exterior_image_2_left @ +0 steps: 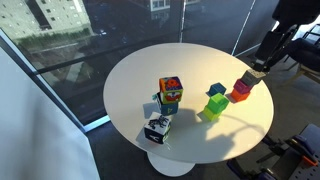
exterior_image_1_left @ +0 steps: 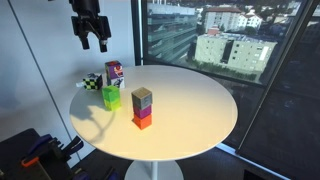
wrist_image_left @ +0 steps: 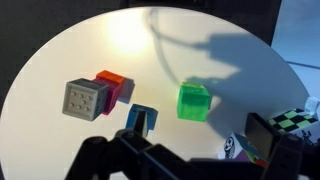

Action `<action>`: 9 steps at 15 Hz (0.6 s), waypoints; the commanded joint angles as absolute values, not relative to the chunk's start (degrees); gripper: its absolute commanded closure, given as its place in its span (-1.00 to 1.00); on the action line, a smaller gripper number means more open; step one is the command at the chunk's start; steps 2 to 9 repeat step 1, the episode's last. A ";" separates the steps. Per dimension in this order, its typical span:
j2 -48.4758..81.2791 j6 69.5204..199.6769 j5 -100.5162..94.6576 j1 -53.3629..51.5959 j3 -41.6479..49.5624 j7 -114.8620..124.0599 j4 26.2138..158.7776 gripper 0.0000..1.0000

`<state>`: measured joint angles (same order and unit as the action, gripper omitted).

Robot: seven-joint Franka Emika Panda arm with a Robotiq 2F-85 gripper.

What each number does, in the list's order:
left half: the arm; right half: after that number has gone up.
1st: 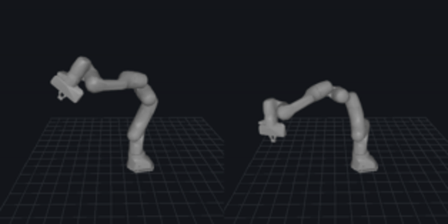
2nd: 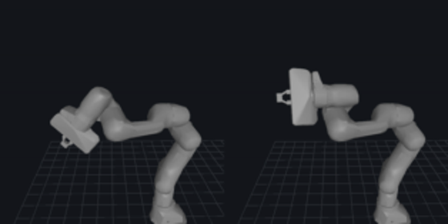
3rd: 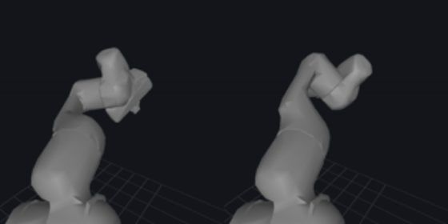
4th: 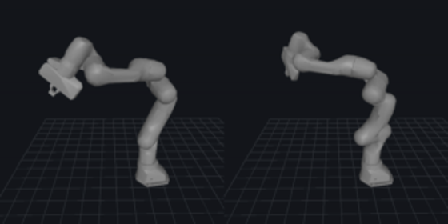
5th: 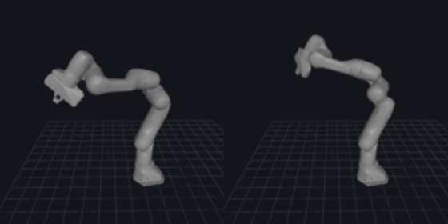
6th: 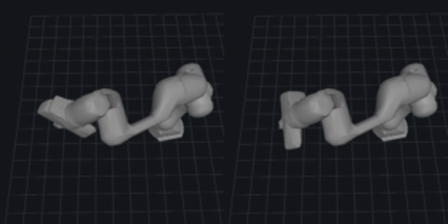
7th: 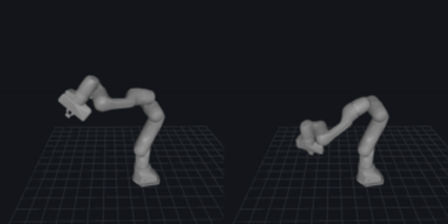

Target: Put the blue block on the table

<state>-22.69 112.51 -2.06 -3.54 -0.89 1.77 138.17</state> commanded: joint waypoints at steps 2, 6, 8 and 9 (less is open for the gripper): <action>-22.68 112.41 -1.83 -2.92 -1.46 1.58 138.08 -1.00; -22.68 112.41 -1.83 -2.92 -1.46 1.58 138.08 -1.00; -22.68 112.41 -1.83 -2.92 -1.46 1.58 138.08 -1.00; -22.68 112.41 -1.83 -2.92 -1.46 1.58 138.08 -1.00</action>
